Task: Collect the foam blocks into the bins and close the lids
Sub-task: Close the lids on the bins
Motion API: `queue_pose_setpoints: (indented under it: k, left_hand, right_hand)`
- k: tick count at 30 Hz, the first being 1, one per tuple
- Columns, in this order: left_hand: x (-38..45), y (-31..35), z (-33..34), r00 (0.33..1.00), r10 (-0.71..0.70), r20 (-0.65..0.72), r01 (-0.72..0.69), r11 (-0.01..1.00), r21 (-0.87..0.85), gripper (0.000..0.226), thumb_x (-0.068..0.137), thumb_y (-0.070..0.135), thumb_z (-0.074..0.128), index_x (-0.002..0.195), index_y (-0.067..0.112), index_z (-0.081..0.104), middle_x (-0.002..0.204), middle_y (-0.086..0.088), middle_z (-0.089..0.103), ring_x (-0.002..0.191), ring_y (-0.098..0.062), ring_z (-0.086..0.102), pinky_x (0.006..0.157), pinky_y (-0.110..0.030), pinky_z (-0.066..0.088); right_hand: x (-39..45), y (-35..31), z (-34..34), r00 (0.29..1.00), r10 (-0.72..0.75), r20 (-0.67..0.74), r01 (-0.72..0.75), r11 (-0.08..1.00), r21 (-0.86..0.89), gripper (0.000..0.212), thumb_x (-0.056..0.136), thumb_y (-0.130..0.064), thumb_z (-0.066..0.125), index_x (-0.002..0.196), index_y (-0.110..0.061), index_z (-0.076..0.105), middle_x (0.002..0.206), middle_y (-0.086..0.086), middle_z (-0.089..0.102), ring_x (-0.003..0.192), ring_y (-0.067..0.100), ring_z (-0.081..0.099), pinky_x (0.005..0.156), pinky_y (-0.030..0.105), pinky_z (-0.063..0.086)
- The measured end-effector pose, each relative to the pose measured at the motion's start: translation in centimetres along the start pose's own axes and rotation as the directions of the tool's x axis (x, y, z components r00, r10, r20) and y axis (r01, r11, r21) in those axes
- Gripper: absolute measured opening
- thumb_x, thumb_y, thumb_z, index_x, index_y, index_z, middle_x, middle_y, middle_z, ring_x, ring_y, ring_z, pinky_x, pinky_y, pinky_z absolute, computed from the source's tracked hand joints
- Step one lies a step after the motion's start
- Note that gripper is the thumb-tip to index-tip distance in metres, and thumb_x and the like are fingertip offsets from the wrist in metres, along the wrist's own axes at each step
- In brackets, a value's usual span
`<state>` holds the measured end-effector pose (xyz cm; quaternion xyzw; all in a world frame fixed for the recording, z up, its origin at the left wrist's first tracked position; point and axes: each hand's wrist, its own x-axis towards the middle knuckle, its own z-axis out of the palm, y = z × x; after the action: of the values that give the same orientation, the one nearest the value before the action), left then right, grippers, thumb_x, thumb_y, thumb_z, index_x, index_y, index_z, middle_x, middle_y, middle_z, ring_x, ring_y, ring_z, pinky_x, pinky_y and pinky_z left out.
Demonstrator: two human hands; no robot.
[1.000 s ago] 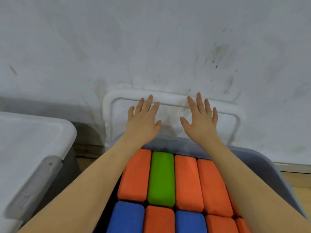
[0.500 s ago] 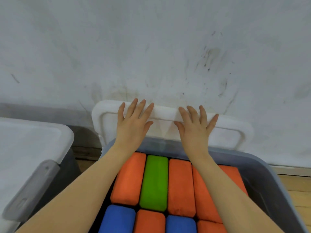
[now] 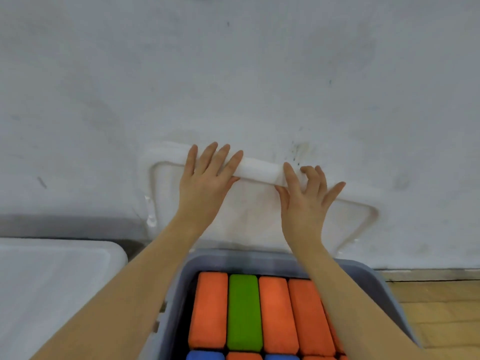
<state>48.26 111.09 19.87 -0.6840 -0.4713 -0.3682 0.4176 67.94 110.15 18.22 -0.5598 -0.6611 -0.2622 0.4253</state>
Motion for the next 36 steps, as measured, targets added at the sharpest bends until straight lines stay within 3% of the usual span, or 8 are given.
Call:
queue_pose_setpoints:
  k: [4, 8, 14, 16, 19, 26, 32, 36]
  left_hand:
    - [4.8, -1.5, -2.5, 0.997, -0.009, -0.082, 0.013, 0.999, 0.038, 0.036, 0.091, 0.030, 0.059, 0.125, 0.016, 0.057, 0.121, -0.009, 0.062, 0.115, -0.029, 0.055, 0.104, -0.051, 0.034]
    - [8.6, -2.9, -5.4, 0.986, -0.019, -0.166, 0.025, 0.999, 0.032, 0.033, 0.092, 0.031, 0.057, 0.123, 0.019, 0.053, 0.121, -0.009, 0.062, 0.114, -0.029, 0.055, 0.102, -0.051, 0.036]
    - [9.0, -3.0, -8.4, 0.979, -0.046, -0.197, 0.040, 0.999, -0.033, 0.032, 0.100, 0.038, 0.039, 0.127, 0.024, 0.051, 0.118, 0.000, 0.064, 0.111, -0.022, 0.050, 0.099, -0.046, 0.033]
    - [8.3, -2.4, -9.0, 0.986, -0.059, -0.154, 0.044, 0.995, -0.094, 0.034, 0.101, 0.039, 0.032, 0.128, 0.026, 0.049, 0.116, 0.001, 0.064, 0.109, -0.021, 0.051, 0.098, -0.045, 0.030]
    - [7.9, -1.9, -10.0, 0.997, -0.029, -0.068, 0.014, 0.977, -0.213, 0.034, 0.098, 0.038, 0.037, 0.127, 0.028, 0.050, 0.113, 0.001, 0.065, 0.099, -0.024, 0.058, 0.094, -0.044, 0.028]
    - [6.8, -0.2, -10.5, 0.982, -0.008, 0.187, 0.089, 0.900, -0.427, 0.041, 0.094, 0.040, 0.035, 0.122, 0.027, 0.061, 0.107, 0.007, 0.064, 0.086, -0.024, 0.059, 0.086, -0.035, 0.022]
    - [-0.7, 2.9, -7.3, 0.924, -0.023, 0.382, 0.193, 0.890, -0.413, 0.040, 0.091, 0.042, 0.036, 0.114, 0.027, 0.065, 0.099, 0.008, 0.067, 0.076, -0.023, 0.061, 0.079, -0.034, 0.024]
    - [-4.3, 5.2, -4.0, 0.866, -0.008, 0.500, 0.241, 0.883, -0.403, 0.041, 0.090, 0.042, 0.035, 0.111, 0.027, 0.067, 0.096, 0.008, 0.068, 0.075, -0.024, 0.061, 0.076, -0.043, 0.038]
  right_hand:
    - [4.8, -1.6, -3.2, 0.996, -0.016, -0.089, 0.011, 0.999, -0.052, 0.040, 0.091, -0.019, 0.058, 0.130, -0.018, 0.050, 0.122, 0.011, 0.044, 0.127, 0.041, 0.040, 0.102, 0.074, 0.014]
    - [8.5, -3.3, -7.1, 0.979, -0.062, -0.193, 0.052, 0.997, -0.058, 0.039, 0.092, -0.018, 0.055, 0.131, -0.021, 0.047, 0.124, 0.008, 0.043, 0.128, 0.038, 0.038, 0.104, 0.072, 0.013]
    - [9.2, -4.1, -11.6, 0.982, -0.111, -0.151, 0.099, 0.992, -0.084, 0.039, 0.092, -0.018, 0.052, 0.131, -0.026, 0.047, 0.125, 0.008, 0.047, 0.129, 0.036, 0.037, 0.107, 0.064, 0.006]
    - [8.8, -3.9, -12.8, 0.991, -0.112, -0.079, 0.106, 0.991, -0.078, 0.038, 0.093, -0.021, 0.045, 0.131, -0.027, 0.047, 0.124, 0.009, 0.049, 0.128, 0.035, 0.037, 0.107, 0.058, 0.002]
    - [8.1, -3.2, -14.3, 0.995, -0.101, -0.003, 0.100, 0.991, -0.085, 0.037, 0.094, -0.027, 0.040, 0.129, -0.027, 0.050, 0.121, 0.010, 0.053, 0.125, 0.033, 0.039, 0.107, 0.055, 0.002]
    - [6.0, -2.2, -15.4, 0.991, -0.043, 0.126, 0.048, 0.998, -0.042, 0.042, 0.091, -0.028, 0.035, 0.122, -0.021, 0.061, 0.116, 0.012, 0.058, 0.118, 0.039, 0.049, 0.103, 0.067, 0.007]
    - [-1.0, -0.3, -10.9, 0.939, 0.023, 0.344, -0.005, 0.999, -0.054, 0.043, 0.089, -0.028, 0.033, 0.118, -0.019, 0.063, 0.113, 0.011, 0.060, 0.115, 0.036, 0.054, 0.099, 0.070, 0.019]
    - [-5.2, 1.5, -7.7, 0.870, 0.141, 0.472, -0.135, 0.990, -0.048, 0.044, 0.093, -0.030, 0.030, 0.124, -0.018, 0.060, 0.123, 0.014, 0.056, 0.126, 0.034, 0.045, 0.104, 0.067, 0.011]
